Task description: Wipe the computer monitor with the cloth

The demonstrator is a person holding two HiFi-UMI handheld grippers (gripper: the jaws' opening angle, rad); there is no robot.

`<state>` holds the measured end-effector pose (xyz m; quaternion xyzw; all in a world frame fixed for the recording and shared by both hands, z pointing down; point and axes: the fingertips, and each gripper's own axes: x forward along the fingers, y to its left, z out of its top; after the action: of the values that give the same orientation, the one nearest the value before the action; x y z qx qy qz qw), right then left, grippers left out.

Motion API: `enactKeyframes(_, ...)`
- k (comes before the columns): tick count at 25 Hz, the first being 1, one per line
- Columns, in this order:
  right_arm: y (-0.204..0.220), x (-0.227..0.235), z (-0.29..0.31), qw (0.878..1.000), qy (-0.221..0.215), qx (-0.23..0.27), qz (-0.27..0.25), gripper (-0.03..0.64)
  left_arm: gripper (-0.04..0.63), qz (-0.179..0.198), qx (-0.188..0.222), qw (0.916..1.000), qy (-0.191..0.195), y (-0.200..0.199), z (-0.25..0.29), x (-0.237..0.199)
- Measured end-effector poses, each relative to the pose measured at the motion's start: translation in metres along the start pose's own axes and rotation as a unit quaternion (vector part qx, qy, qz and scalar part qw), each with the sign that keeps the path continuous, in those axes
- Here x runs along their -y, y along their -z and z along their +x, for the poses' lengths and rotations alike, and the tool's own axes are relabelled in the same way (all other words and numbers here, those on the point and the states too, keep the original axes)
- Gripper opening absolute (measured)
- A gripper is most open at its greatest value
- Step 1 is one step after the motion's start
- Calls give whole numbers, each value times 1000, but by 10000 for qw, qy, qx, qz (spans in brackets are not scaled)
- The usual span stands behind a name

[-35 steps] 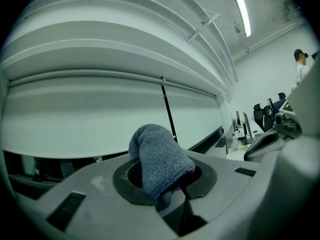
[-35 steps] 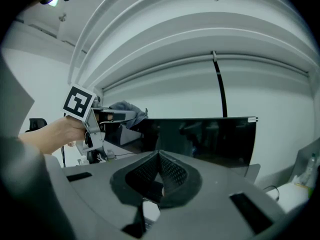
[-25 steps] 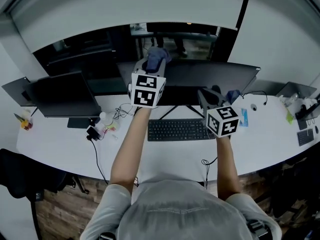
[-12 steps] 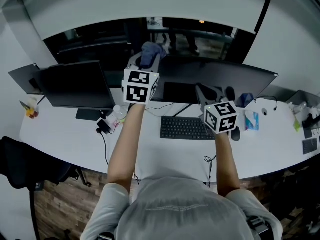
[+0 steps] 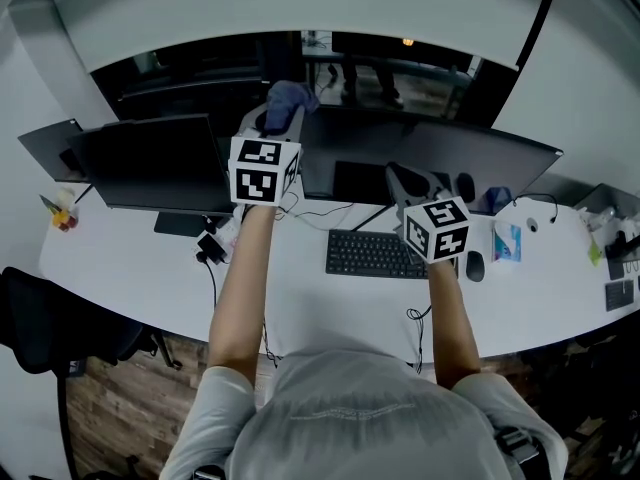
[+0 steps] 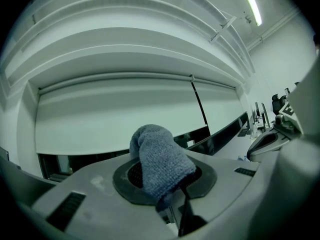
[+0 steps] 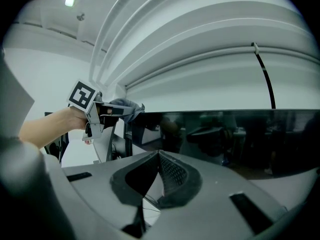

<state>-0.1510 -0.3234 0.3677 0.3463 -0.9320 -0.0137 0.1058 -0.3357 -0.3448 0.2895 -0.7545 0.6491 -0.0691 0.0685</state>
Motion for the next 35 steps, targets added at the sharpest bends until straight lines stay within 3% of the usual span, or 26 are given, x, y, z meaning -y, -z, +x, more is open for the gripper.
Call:
enactKeyframes(9,1,6,-7,10000,37,-32,-14,2,80,122,-117,9988,-455,11,-8,-20)
enactKeyframes(18,3,4,-10,10000,36,-48,4,2,80,130,-448,9976,-514,37,-11,-27)
enactKeyframes(26,17,-3,-17,9997,125,-169,110,2,80,331,-654,9973,-50,60,-5,-4)
enactKeyframes(35,45,-15,-43,9984,245,-476,203,2,81,102,-1227,9908,562,116,-19,29)
